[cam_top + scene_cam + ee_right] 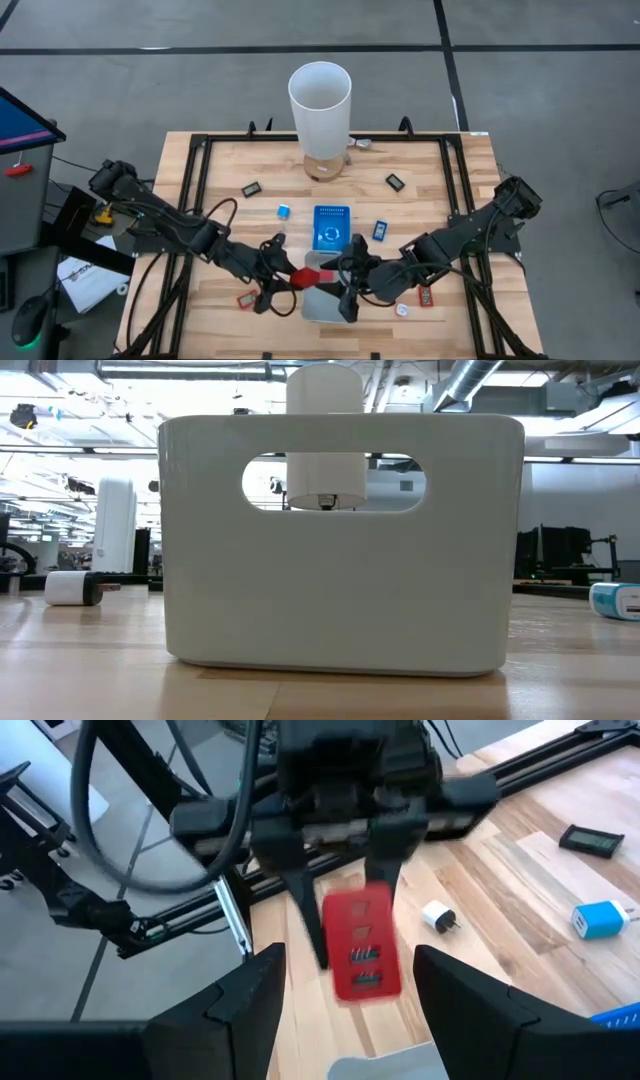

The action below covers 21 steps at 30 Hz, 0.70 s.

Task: Pick & Place Office items
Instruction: Put the red charger adapter into the gray bin

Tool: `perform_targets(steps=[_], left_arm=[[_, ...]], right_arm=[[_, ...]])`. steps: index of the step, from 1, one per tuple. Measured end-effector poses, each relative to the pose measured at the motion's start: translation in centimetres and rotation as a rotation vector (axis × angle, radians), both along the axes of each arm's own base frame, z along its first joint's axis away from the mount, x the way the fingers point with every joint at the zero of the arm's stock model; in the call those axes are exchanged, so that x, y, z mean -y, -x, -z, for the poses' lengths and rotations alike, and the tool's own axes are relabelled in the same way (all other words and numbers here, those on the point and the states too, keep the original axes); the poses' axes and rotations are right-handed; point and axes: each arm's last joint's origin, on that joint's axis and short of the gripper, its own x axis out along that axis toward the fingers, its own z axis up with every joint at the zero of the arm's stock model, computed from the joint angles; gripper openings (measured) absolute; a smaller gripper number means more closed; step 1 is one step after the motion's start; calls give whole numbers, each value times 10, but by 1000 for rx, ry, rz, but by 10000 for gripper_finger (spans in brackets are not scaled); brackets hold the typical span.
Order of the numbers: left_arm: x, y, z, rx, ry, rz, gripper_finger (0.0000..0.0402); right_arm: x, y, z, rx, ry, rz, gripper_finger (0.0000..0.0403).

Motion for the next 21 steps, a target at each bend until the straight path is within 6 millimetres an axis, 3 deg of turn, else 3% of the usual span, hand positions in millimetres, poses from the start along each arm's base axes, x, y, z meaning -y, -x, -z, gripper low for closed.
perform_targets(steps=[13, 21], left_arm=[[16, -24, 20, 34, 60, 53, 113], [14, -30, 15, 98, 92, 50, 113]], right_arm=[[4, -3, -1, 18, 17, 24, 214], [8, -4, 0, 3, 24, 31, 214]])
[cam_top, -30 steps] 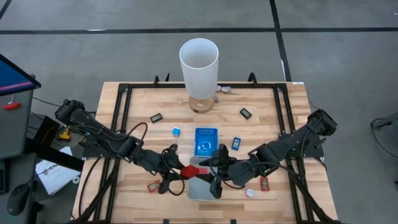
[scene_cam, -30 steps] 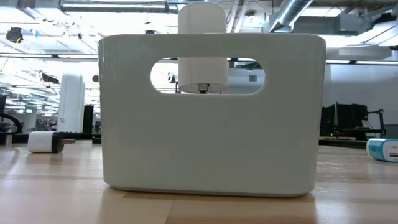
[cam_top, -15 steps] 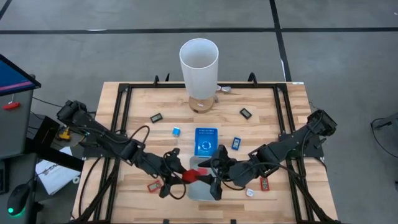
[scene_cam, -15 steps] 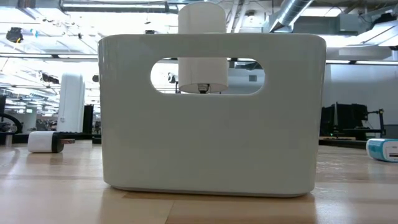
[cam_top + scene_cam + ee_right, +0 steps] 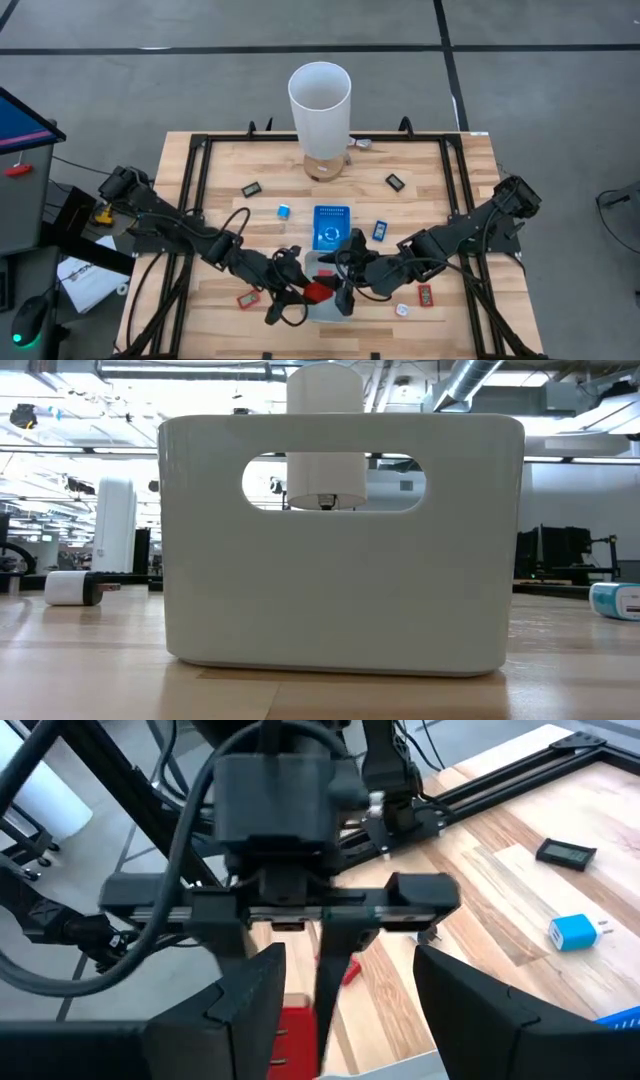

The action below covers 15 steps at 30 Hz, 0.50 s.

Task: Pick & Place Office items
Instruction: Put the red charger adapter into the gray bin

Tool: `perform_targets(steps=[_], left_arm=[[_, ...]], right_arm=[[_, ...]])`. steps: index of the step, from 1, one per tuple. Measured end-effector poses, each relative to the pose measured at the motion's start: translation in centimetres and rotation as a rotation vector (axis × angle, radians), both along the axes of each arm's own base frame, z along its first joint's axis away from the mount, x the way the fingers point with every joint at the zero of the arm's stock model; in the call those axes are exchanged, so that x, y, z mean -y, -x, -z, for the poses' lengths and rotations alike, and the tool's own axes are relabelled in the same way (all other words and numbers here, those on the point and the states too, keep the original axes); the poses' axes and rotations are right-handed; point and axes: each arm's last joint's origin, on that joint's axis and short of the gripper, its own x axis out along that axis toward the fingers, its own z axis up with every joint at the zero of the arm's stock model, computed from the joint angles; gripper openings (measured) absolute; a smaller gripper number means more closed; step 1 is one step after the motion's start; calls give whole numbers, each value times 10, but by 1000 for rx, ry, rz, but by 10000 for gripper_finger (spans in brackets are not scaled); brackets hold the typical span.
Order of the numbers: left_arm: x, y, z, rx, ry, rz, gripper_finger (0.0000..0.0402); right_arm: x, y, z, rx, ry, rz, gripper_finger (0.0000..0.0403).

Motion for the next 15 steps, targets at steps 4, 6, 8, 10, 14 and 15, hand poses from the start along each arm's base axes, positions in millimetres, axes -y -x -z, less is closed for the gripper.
perform_targets(steps=[4, 6, 8, 10, 14, 15], left_arm=[[-2, -1, -2, 16, -6, 0, 113], [-2, -1, -2, 15, -5, 6, 113], [-2, -1, -2, 17, -7, 9, 113], [-2, -1, -2, 15, -6, 13, 113], [-4, 1, -5, 16, -7, 11, 113], [-4, 3, -6, 14, -10, 9, 113]], right_arm=[[2, -1, 1, -6, 2, 3, 214], [2, -1, 1, -9, 3, 3, 214], [2, -1, 1, -12, 5, 3, 214], [2, 0, 2, -16, 6, 2, 214], [2, 0, 2, -24, -4, 8, 214], [3, 0, 2, -27, -4, 10, 214]])
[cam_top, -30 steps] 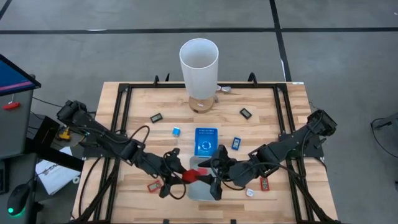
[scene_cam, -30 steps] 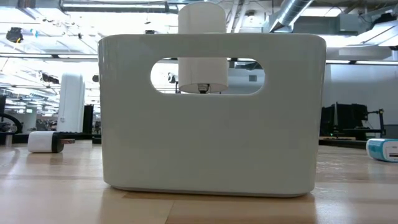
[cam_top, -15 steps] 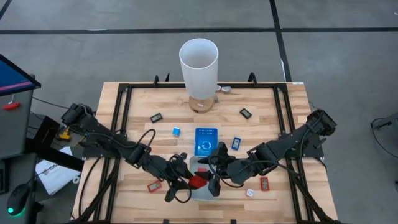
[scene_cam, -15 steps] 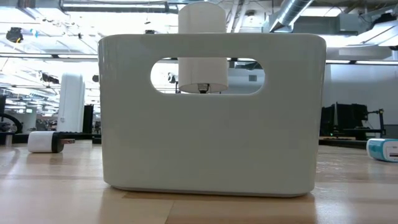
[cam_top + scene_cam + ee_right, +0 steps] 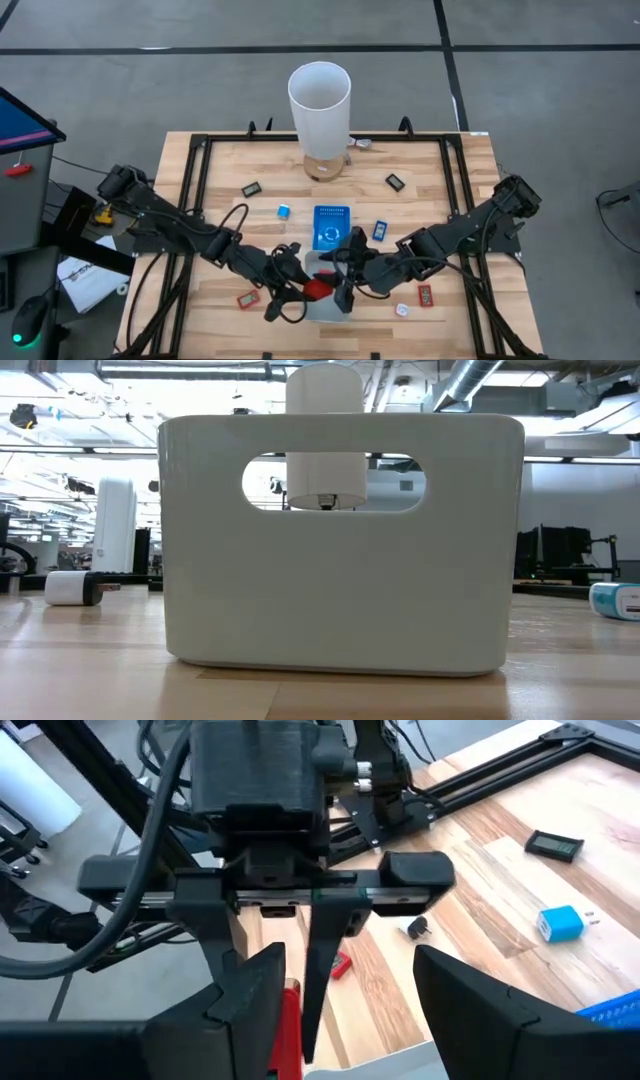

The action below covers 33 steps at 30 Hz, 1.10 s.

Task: Pick & Place Office items
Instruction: Put the red charger adapter into the gray bin

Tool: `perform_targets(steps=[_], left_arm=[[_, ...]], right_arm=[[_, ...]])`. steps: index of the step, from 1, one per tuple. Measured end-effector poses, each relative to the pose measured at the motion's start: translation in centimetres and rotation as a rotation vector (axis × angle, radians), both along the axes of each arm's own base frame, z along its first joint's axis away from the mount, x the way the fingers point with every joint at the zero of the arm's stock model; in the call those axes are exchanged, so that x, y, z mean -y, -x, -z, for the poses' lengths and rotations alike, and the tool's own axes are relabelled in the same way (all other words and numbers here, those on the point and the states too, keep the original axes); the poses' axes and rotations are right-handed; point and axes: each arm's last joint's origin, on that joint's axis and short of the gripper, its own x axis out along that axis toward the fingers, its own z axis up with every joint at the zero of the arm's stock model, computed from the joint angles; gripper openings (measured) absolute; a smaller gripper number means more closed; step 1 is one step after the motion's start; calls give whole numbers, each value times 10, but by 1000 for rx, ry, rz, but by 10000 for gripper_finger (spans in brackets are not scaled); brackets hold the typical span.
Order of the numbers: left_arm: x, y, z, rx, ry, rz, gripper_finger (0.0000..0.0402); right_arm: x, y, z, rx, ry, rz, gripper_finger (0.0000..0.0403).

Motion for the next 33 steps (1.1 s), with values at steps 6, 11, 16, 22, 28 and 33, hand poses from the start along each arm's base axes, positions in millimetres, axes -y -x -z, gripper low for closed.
perform_targets(steps=[6, 11, 16, 22, 28, 33], left_arm=[[-7, 7, -9, -1, -15, -14, 113], [-13, 13, -16, 16, -31, -39, 113], [-16, 14, -20, 28, -30, -54, 113], [-16, 14, -20, 33, -30, -64, 113], [-17, 15, -22, 38, -31, -76, 113], [-18, 16, -25, 54, -28, -90, 113]], right_arm=[[-1, 0, -2, 9, -12, 4, 214], [0, 0, -3, 21, -19, 8, 214], [0, 0, -5, 32, -23, 10, 214], [-2, 1, -4, 28, -22, 3, 214], [-5, 2, -3, 25, -18, -5, 214], [-5, 2, -3, 26, -19, -7, 214]])
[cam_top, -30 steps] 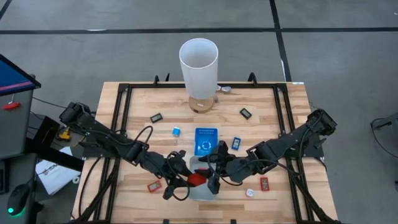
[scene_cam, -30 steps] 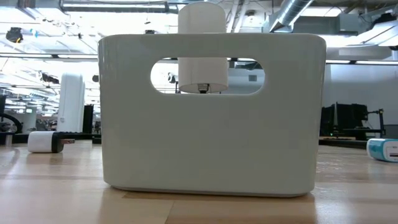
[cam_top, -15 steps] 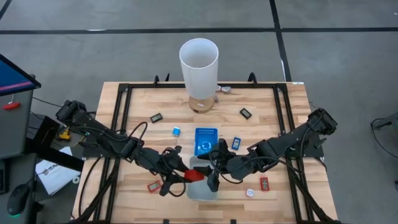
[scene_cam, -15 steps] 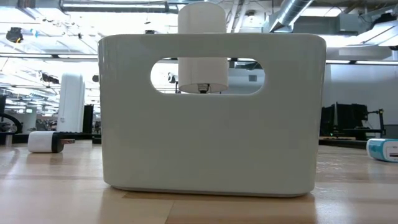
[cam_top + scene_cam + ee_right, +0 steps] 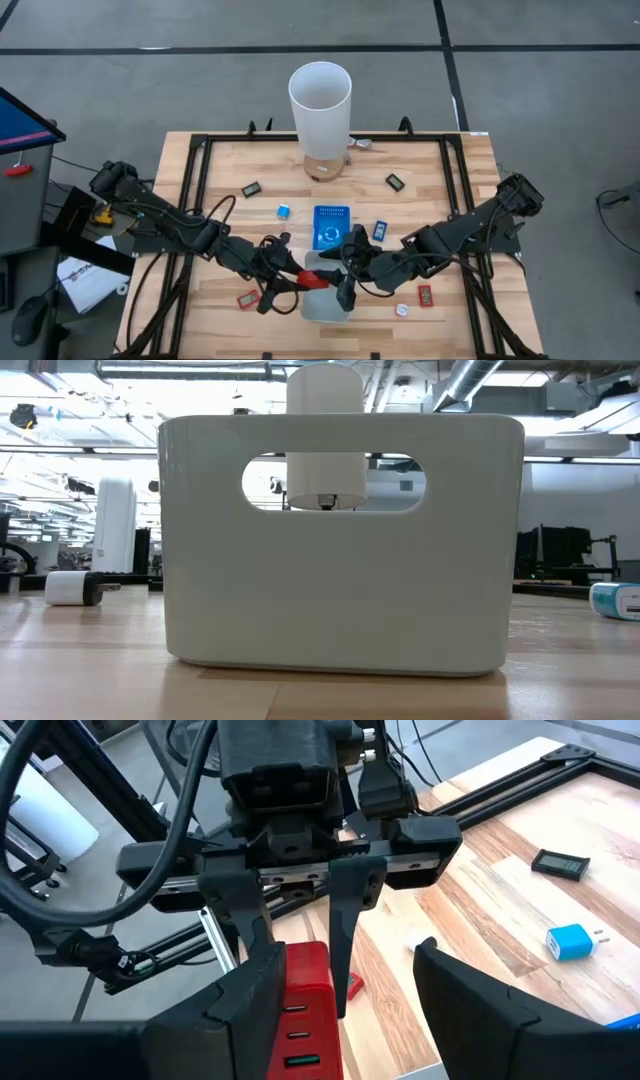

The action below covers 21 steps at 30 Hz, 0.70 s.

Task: Pick & Place Office items
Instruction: Put the red charger adapter into the gray bin

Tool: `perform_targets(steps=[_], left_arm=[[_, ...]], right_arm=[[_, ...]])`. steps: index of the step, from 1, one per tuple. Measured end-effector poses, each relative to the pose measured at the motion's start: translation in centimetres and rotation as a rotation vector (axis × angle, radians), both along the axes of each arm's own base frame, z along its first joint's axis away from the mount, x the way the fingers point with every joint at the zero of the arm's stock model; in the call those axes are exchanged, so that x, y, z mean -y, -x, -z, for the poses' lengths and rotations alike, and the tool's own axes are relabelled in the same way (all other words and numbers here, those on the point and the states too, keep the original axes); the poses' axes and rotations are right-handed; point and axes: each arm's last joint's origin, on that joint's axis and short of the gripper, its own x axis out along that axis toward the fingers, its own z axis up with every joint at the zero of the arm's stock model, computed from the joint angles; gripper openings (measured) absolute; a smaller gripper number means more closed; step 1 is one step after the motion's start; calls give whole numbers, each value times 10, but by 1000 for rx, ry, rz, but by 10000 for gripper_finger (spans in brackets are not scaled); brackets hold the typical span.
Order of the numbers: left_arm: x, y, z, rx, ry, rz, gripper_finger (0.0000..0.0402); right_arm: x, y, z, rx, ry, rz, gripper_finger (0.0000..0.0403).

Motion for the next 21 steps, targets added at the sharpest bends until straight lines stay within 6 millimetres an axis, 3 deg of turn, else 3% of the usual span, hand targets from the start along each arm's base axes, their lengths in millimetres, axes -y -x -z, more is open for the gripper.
perform_targets(steps=[15, 18, 21], left_arm=[[-9, 14, -32, 157, 56, -28, 112], [-11, 15, -47, 265, 110, -48, 68], [-10, 14, -47, 275, 107, -35, 42]], right_arm=[[-3, 1, 5, -31, 16, -33, 214], [-2, -2, 13, -59, 32, -30, 214], [-1, 0, 6, -28, 22, -15, 214]])
